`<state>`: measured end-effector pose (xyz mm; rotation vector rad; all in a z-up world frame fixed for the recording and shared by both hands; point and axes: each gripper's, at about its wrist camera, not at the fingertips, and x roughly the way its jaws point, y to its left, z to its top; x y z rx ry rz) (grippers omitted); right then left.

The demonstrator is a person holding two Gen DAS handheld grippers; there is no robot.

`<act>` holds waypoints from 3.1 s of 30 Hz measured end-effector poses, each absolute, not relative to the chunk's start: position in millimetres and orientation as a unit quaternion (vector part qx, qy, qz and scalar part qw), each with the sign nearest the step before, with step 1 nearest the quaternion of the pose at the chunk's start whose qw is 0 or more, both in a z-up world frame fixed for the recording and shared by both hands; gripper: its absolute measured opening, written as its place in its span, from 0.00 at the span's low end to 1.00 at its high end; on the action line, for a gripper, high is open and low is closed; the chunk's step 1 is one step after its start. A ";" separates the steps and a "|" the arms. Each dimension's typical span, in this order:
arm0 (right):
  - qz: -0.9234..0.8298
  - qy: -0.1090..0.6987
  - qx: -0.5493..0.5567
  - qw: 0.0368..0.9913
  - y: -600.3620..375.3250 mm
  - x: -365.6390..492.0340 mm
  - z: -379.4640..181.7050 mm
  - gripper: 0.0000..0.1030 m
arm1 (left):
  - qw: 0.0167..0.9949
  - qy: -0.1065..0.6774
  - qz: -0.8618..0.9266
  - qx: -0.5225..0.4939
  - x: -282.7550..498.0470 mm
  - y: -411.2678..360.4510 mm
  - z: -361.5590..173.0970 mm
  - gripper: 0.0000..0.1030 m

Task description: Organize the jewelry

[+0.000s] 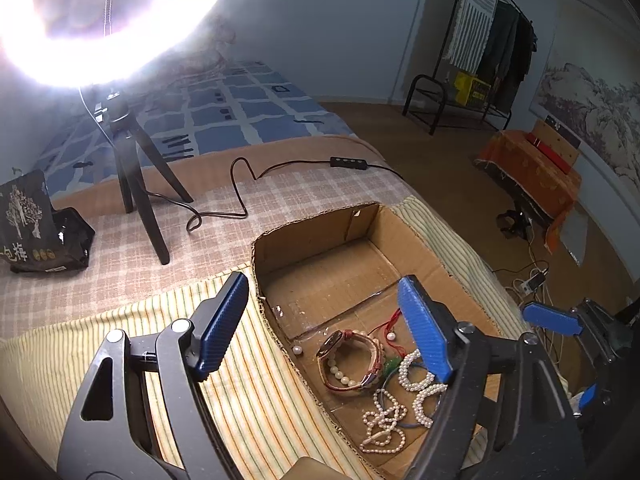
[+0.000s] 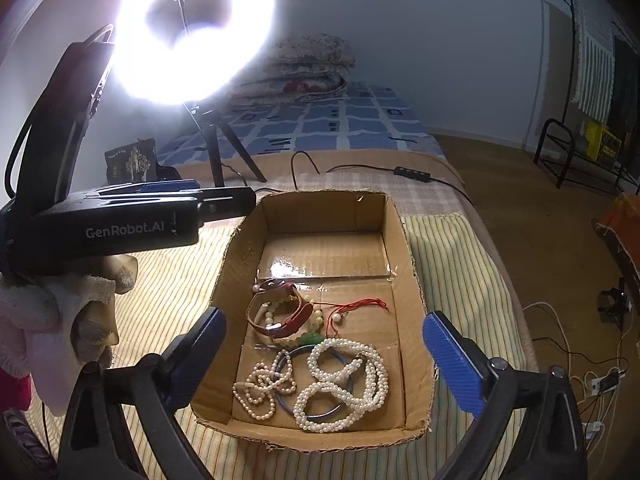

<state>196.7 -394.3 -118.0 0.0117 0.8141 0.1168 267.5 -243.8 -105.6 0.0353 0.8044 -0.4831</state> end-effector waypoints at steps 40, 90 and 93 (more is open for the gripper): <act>0.021 0.338 -0.028 0.940 -369.0 129.8 -41.4 1.00 | 0.922 0.314 -0.227 0.016 180.4 -199.8 -19.7 0.77; -0.017 0.275 -0.034 0.961 -307.3 69.6 -29.8 1.00 | 0.944 0.265 -0.174 0.090 38.8 -105.2 -23.0 1.00; -0.020 0.275 -0.037 0.961 -307.6 70.0 -30.3 1.00 | 0.944 0.267 -0.172 0.090 39.0 -105.0 -23.1 1.00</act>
